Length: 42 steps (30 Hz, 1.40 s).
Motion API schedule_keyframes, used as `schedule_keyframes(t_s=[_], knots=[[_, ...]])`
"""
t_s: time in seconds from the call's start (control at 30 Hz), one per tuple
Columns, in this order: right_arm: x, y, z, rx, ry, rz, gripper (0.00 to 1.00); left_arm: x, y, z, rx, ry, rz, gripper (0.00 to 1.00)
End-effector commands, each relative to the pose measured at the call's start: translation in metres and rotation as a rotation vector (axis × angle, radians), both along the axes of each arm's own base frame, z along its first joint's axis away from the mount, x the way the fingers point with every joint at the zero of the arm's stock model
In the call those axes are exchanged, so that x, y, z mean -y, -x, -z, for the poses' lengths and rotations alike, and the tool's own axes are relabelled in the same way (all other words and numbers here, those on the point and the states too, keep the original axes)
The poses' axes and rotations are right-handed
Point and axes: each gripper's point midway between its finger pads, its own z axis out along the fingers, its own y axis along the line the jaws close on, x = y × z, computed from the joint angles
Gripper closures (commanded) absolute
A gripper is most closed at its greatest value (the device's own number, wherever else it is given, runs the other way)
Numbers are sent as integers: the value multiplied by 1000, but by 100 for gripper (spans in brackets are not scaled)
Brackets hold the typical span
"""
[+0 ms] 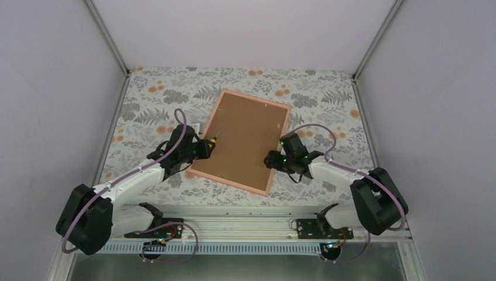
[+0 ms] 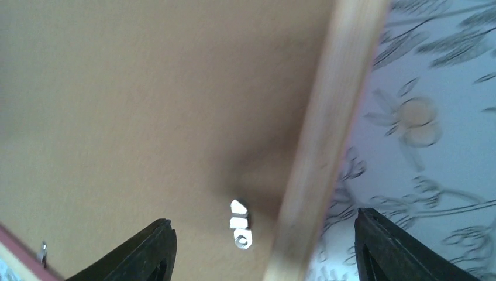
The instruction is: Take the photo out of the frame
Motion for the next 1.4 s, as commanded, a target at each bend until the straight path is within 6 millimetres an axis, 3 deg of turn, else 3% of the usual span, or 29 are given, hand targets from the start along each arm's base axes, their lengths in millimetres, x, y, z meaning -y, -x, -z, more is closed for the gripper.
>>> schedule_keyframes(t_s=[0.0, 0.37, 0.87, 1.07, 1.2, 1.37], knots=[[-17, 21, 1, -39, -38, -57, 33, 5, -2, -13, 41, 21, 28, 98], [-81, 48, -6, -63, -89, -194, 31, -5, 2, -17, 61, 3, 2, 98], [-192, 36, -9, -20, -96, -409, 30, -36, 17, -16, 53, -55, -100, 98], [-197, 32, -12, 7, -65, -466, 30, -48, 25, -18, 49, -63, -139, 98], [-194, 31, -27, 54, -41, -520, 29, -53, 29, -23, 50, -66, -152, 98], [-171, 5, -51, 152, 7, -542, 27, -57, 33, -32, 66, -63, -161, 98]])
